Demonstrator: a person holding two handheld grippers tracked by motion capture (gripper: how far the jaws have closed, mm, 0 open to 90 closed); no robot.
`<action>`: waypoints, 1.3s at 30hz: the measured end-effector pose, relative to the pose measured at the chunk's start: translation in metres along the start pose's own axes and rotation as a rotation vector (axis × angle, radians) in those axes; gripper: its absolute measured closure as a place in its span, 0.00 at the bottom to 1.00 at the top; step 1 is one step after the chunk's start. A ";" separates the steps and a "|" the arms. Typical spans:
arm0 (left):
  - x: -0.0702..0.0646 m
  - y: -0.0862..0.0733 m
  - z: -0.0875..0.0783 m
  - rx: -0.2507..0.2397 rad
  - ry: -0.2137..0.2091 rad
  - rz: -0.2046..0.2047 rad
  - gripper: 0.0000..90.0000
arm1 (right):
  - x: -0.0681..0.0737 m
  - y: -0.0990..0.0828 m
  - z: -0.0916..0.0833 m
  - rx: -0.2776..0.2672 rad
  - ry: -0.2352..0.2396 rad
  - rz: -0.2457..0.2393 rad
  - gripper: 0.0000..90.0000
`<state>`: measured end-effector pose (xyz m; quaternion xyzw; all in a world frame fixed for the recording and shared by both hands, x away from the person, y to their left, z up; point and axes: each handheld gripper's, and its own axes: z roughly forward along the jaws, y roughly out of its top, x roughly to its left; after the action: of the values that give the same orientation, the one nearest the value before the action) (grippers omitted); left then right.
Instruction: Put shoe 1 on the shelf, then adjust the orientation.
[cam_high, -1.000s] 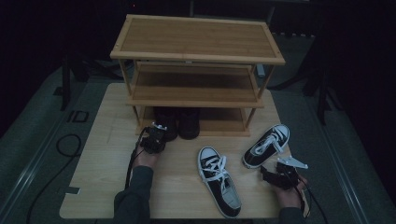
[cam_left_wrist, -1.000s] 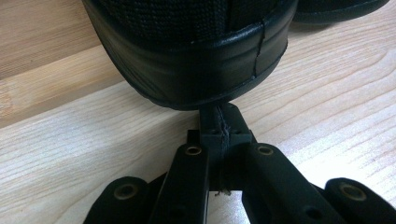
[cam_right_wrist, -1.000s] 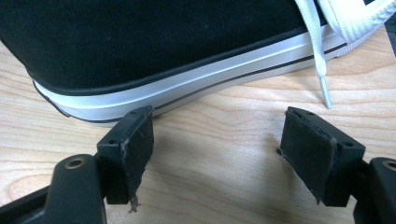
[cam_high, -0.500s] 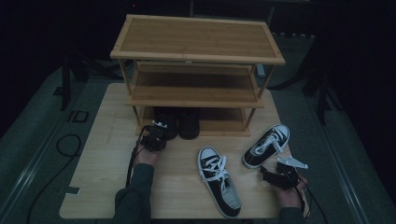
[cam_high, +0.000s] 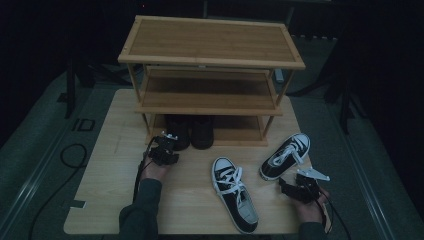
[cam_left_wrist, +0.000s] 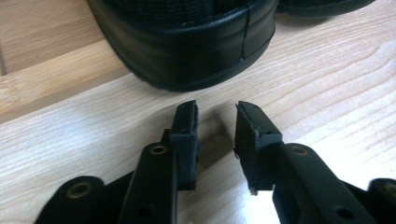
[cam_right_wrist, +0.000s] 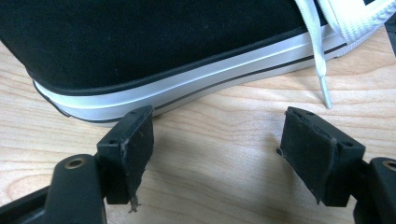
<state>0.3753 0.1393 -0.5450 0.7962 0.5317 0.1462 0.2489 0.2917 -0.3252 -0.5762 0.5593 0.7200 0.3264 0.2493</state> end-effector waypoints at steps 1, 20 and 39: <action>0.001 -0.001 -0.001 -0.006 -0.002 0.005 0.75 | 0.000 0.000 0.000 0.000 0.000 -0.001 0.28; 0.014 -0.030 -0.019 -0.094 0.004 0.005 0.64 | 0.000 0.000 0.000 -0.001 0.000 -0.001 0.28; 0.022 -0.049 -0.021 -0.113 -0.003 -0.030 0.63 | 0.001 0.000 0.000 0.001 -0.006 0.004 0.28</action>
<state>0.3357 0.1798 -0.5550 0.7731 0.5341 0.1711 0.2963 0.2914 -0.3242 -0.5761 0.5618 0.7184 0.3249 0.2505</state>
